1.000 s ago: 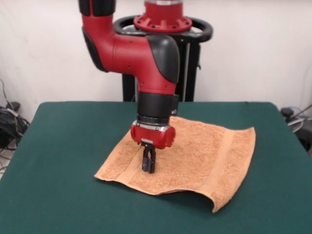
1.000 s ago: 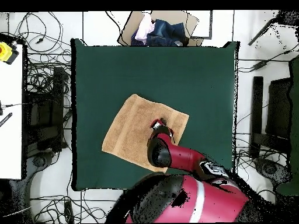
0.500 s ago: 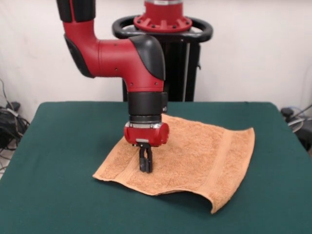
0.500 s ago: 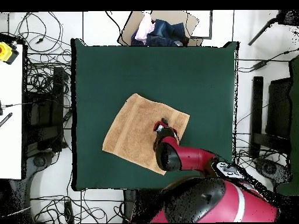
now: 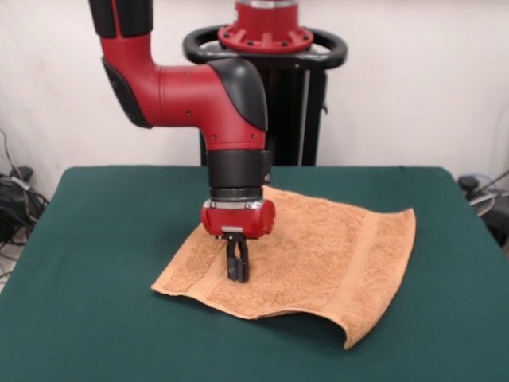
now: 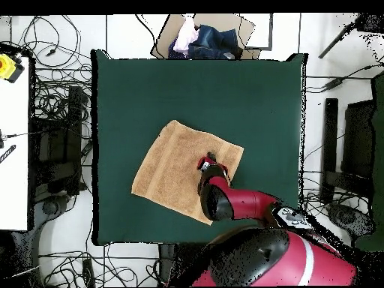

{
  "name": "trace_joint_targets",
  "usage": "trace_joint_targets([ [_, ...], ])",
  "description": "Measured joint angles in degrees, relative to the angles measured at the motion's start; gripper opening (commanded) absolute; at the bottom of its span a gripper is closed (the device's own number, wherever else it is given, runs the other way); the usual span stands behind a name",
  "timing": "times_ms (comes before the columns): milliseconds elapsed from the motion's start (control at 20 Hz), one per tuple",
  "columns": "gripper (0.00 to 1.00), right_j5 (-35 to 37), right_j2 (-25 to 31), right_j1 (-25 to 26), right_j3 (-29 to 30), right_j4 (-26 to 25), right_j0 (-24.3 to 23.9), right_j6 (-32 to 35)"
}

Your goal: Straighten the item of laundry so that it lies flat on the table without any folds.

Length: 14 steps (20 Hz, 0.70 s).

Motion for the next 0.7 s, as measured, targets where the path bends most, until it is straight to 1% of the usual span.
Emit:
trace_joint_targets([
  [100,0.0,-0.56,-0.69,0.08,-0.02,0.52,0.74,0.0],
  [350,0.0,-3.77,-4.98,0.82,-0.51,2.71,5.18,0.0],
  [700,0.0,-4.9,-7.36,1.36,-1.76,2.75,6.9,0.0],
])
